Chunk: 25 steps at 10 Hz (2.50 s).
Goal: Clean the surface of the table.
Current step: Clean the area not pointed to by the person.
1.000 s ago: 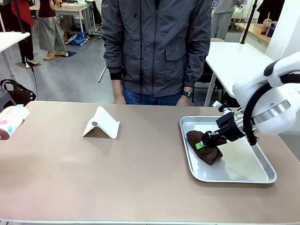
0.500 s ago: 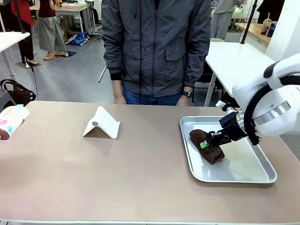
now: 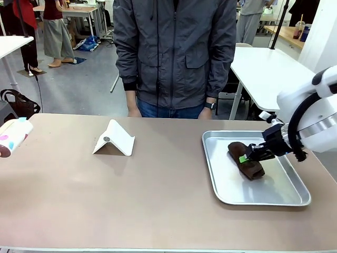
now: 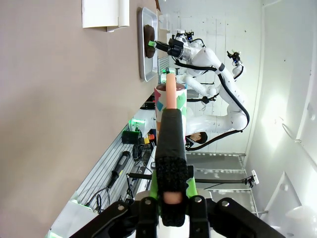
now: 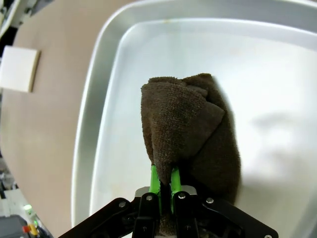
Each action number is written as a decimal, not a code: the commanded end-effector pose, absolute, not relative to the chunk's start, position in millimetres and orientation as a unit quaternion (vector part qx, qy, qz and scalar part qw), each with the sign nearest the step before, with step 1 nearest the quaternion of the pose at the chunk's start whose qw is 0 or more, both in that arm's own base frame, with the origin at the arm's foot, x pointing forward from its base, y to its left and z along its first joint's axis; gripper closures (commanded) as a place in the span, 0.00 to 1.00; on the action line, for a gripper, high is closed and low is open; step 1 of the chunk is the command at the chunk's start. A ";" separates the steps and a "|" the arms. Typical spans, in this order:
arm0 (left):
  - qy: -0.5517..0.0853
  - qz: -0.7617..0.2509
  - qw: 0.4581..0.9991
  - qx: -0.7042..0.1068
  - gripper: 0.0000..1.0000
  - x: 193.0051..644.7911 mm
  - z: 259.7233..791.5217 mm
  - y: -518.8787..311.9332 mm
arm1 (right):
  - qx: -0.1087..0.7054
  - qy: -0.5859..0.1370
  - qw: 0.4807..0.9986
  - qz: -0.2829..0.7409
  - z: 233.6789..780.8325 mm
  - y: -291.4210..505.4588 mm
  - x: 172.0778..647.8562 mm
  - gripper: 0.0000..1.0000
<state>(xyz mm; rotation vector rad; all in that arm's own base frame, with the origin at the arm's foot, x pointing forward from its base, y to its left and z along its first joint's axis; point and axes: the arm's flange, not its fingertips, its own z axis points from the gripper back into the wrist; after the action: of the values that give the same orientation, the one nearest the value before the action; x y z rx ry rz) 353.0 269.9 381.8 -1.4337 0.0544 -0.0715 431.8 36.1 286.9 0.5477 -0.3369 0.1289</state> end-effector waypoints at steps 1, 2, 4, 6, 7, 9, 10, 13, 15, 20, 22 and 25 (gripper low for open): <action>0.020 -0.036 0.748 -0.663 0.78 349.2 387.2 272.1 | 0.268 -0.193 0.944 0.009 285.7 13.5 430.8 0.91; 0.020 -0.036 0.748 -0.663 0.78 349.2 387.2 272.1 | 0.311 -0.200 0.929 -0.010 291.2 6.4 430.9 0.91; 0.020 -0.036 0.748 -0.663 0.78 349.2 387.2 272.1 | 0.423 -0.191 0.884 -0.056 300.4 -6.8 432.4 0.91; 0.020 -0.036 0.748 -0.663 0.78 349.2 387.2 272.1 | 0.521 -0.148 0.835 -0.102 305.3 -16.6 434.8 0.91; 0.020 -0.036 0.748 -0.663 0.78 349.2 387.2 272.1 | 0.546 -0.133 0.819 -0.117 306.1 -19.0 435.5 0.91; 0.020 -0.036 0.748 -0.663 0.78 349.2 387.2 272.1 | 0.652 -0.078 0.743 -0.130 313.6 -25.7 434.6 0.91; 0.020 -0.036 0.748 -0.663 0.78 349.2 387.2 272.1 | 0.717 -0.035 0.679 -0.154 319.9 -34.2 433.6 0.91; 0.020 -0.036 0.748 -0.663 0.78 349.2 387.2 272.1 | 0.715 -0.033 0.674 -0.182 346.4 -51.4 411.2 0.91; 0.020 -0.036 0.748 -0.663 0.78 349.2 387.2 272.1 | 0.690 -0.066 0.703 -0.159 368.4 -68.9 388.5 0.91; 0.020 -0.036 0.748 -0.663 0.78 349.2 387.2 272.1 | 0.672 -0.164 0.719 -0.067 410.7 -116.5 290.7 0.91; 0.020 -0.036 0.748 -0.663 0.78 349.2 387.2 272.1 | 0.664 -0.144 0.727 -0.100 409.4 -121.9 322.4 0.91; 0.020 -0.036 0.748 -0.663 0.78 349.2 387.2 272.1 | 0.664 -0.144 0.727 -0.100 409.4 -121.9 322.4 0.91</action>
<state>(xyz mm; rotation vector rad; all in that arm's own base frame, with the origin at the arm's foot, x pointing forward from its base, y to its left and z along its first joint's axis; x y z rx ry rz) 352.7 268.8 381.0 -1.4339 0.0548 -0.0705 318.2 -124.2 404.5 1.4618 -0.3132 -0.1999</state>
